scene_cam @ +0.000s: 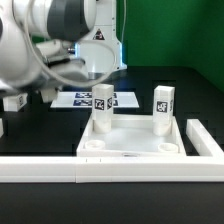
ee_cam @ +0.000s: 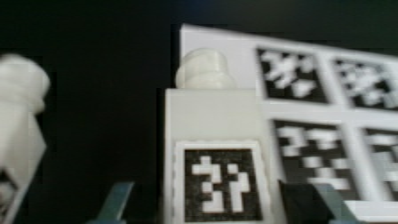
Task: Assemble square table
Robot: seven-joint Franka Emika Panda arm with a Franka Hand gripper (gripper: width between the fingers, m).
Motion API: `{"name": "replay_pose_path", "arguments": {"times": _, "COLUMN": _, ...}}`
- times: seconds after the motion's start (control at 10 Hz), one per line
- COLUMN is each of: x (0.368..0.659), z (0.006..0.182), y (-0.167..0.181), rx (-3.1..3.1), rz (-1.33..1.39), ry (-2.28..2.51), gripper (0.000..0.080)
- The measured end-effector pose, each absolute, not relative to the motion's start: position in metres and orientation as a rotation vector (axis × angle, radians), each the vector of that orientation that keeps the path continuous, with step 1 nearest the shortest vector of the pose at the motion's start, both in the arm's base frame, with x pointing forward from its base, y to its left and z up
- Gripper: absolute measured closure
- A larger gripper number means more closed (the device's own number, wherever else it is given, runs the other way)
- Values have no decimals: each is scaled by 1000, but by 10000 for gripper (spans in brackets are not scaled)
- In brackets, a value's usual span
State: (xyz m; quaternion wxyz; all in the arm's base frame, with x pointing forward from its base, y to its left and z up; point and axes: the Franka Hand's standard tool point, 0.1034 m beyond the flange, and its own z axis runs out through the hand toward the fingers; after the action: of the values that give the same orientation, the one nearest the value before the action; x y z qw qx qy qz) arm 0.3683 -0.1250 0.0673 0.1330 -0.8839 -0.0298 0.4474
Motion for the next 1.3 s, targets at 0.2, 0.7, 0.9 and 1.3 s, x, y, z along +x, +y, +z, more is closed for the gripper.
{"name": "replay_pose_path", "arguments": {"times": 0.2, "x": 379, "z": 107, "y": -120, "rx": -2566, "rz": 1277, "ry": -82, "gripper": 509}}
{"name": "replay_pose_path", "arguments": {"times": 0.7, "x": 419, "z": 121, "y": -118, "rx": -2754, "rz": 920, "ry": -96, "gripper": 509}}
{"name": "replay_pose_path", "arguments": {"times": 0.9, "x": 473, "z": 165, "y": -107, "rx": -2848, "rz": 736, "ry": -180, "gripper": 509}}
{"name": "replay_pose_path", "arguments": {"times": 1.3, "x": 486, "z": 164, "y": -113, "rx": -2960, "rz": 360, "ry": -174, "gripper": 509}}
